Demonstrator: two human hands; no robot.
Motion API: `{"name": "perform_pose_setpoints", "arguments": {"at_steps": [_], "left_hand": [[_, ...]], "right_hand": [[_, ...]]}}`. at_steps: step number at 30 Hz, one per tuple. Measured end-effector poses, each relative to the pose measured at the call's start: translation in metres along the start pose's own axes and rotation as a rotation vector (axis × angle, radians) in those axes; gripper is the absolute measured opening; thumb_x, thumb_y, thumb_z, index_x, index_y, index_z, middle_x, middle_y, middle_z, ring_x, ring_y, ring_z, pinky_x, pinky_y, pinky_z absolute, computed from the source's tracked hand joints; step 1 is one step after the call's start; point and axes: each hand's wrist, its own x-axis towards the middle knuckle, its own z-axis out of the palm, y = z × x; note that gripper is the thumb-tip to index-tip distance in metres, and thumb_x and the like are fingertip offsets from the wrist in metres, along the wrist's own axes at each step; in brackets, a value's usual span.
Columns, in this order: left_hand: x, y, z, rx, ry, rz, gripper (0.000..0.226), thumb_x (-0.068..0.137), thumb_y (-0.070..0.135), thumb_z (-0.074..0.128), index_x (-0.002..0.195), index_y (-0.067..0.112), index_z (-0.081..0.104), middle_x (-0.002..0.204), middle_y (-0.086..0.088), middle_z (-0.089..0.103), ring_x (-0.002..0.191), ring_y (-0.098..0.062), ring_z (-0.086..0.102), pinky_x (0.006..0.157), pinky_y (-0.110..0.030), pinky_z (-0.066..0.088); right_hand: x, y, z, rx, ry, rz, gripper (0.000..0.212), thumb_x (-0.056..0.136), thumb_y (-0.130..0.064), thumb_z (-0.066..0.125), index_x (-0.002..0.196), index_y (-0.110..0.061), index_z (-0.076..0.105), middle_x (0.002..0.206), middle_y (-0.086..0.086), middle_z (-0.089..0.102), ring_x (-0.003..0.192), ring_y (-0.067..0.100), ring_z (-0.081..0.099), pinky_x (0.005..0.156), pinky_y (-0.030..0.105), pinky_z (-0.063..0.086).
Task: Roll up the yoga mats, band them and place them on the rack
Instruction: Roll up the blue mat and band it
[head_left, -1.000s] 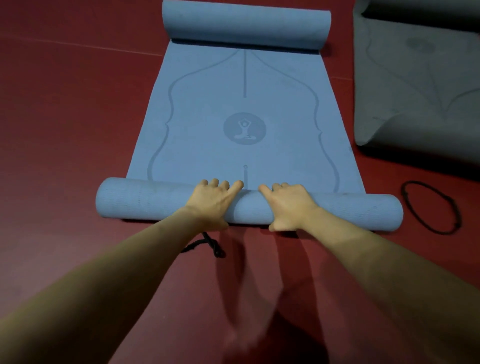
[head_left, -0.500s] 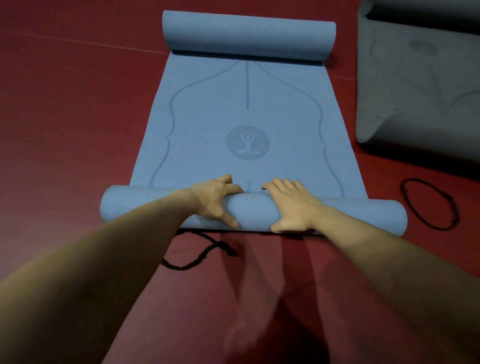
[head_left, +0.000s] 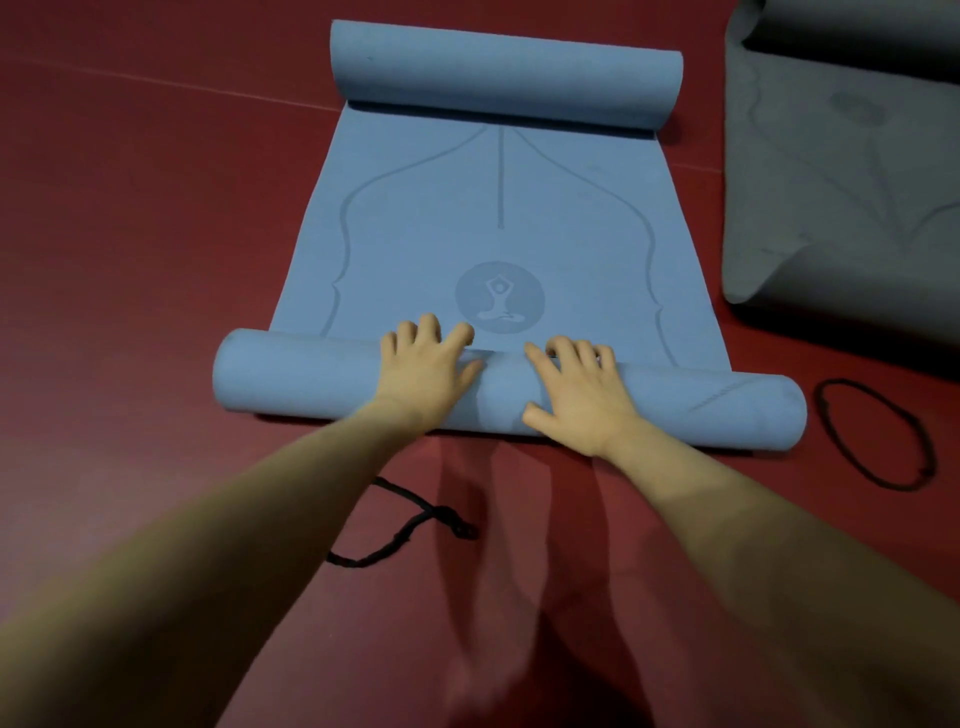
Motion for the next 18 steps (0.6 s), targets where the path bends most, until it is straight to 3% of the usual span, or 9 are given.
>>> {"name": "perform_pose_setpoints", "arguments": {"at_steps": [2, 3, 6, 9, 11, 14, 18], "left_hand": [[-0.008, 0.011, 0.009, 0.1, 0.163, 0.077, 0.024, 0.081, 0.03, 0.048, 0.088, 0.014, 0.064, 0.085, -0.009, 0.058, 0.077, -0.032, 0.057, 0.07, -0.037, 0.042], [-0.013, 0.014, 0.011, 0.108, 0.153, 0.093, 0.027, 0.08, 0.03, 0.044, 0.087, 0.013, 0.064, 0.085, -0.008, 0.06, 0.076, -0.031, 0.057, 0.069, -0.037, 0.04], [-0.021, 0.011, 0.02, 0.089, 0.115, 0.132, 0.041, 0.083, 0.033, 0.04, 0.106, 0.009, 0.063, 0.106, -0.008, 0.063, 0.096, -0.032, 0.058, 0.08, -0.043, 0.034], [-0.004, 0.008, 0.014, 0.117, 0.06, 0.1, 0.046, 0.089, 0.037, 0.037, 0.117, 0.012, 0.063, 0.115, -0.007, 0.064, 0.11, -0.034, 0.057, 0.091, -0.051, 0.038], [0.014, 0.014, 0.005, 0.067, -0.061, -0.006, 0.044, 0.097, 0.039, 0.035, 0.131, 0.019, 0.054, 0.133, -0.004, 0.054, 0.129, -0.036, 0.04, 0.103, -0.054, 0.025], [0.04, 0.019, -0.001, 0.106, -0.118, -0.062, 0.043, 0.101, 0.042, 0.029, 0.135, 0.023, 0.048, 0.143, -0.006, 0.039, 0.136, -0.032, 0.024, 0.109, -0.048, 0.014], [0.049, 0.019, -0.006, 0.084, -0.019, -0.05, 0.037, 0.098, 0.035, 0.036, 0.119, 0.011, 0.056, 0.125, -0.01, 0.049, 0.115, -0.032, 0.042, 0.094, -0.042, 0.029]], "right_hand": [[0.01, -0.001, -0.001, 0.021, -0.001, 0.065, 0.07, 0.072, -0.053, 0.028, 0.124, -0.011, 0.049, 0.117, 0.009, 0.053, 0.105, 0.029, 0.049, 0.092, 0.042, 0.029], [0.015, 0.0, -0.001, 0.045, 0.002, 0.091, 0.06, 0.076, -0.05, 0.034, 0.119, -0.011, 0.048, 0.115, 0.007, 0.054, 0.106, 0.028, 0.049, 0.093, 0.041, 0.028], [0.026, 0.002, 0.001, 0.087, 0.07, 0.115, 0.053, 0.077, -0.046, 0.032, 0.108, -0.009, 0.053, 0.107, 0.01, 0.058, 0.101, 0.03, 0.054, 0.094, 0.04, 0.029], [0.019, 0.0, 0.008, 0.09, 0.314, 0.119, 0.04, 0.08, -0.037, 0.037, 0.095, -0.008, 0.06, 0.095, 0.012, 0.059, 0.085, 0.033, 0.056, 0.082, 0.038, 0.032], [0.01, 0.003, 0.011, 0.035, 0.391, 0.077, 0.033, 0.083, -0.032, 0.042, 0.097, -0.009, 0.06, 0.1, 0.011, 0.061, 0.088, 0.032, 0.058, 0.08, 0.038, 0.032], [0.009, 0.007, 0.012, -0.012, 0.356, 0.039, 0.039, 0.081, -0.034, 0.045, 0.108, -0.009, 0.059, 0.118, 0.011, 0.061, 0.109, 0.028, 0.058, 0.087, 0.04, 0.031], [0.018, 0.006, 0.008, 0.038, 0.232, 0.097, 0.059, 0.071, -0.037, 0.061, 0.121, -0.006, 0.057, 0.133, 0.014, 0.055, 0.125, 0.027, 0.051, 0.098, 0.045, 0.034]]}}
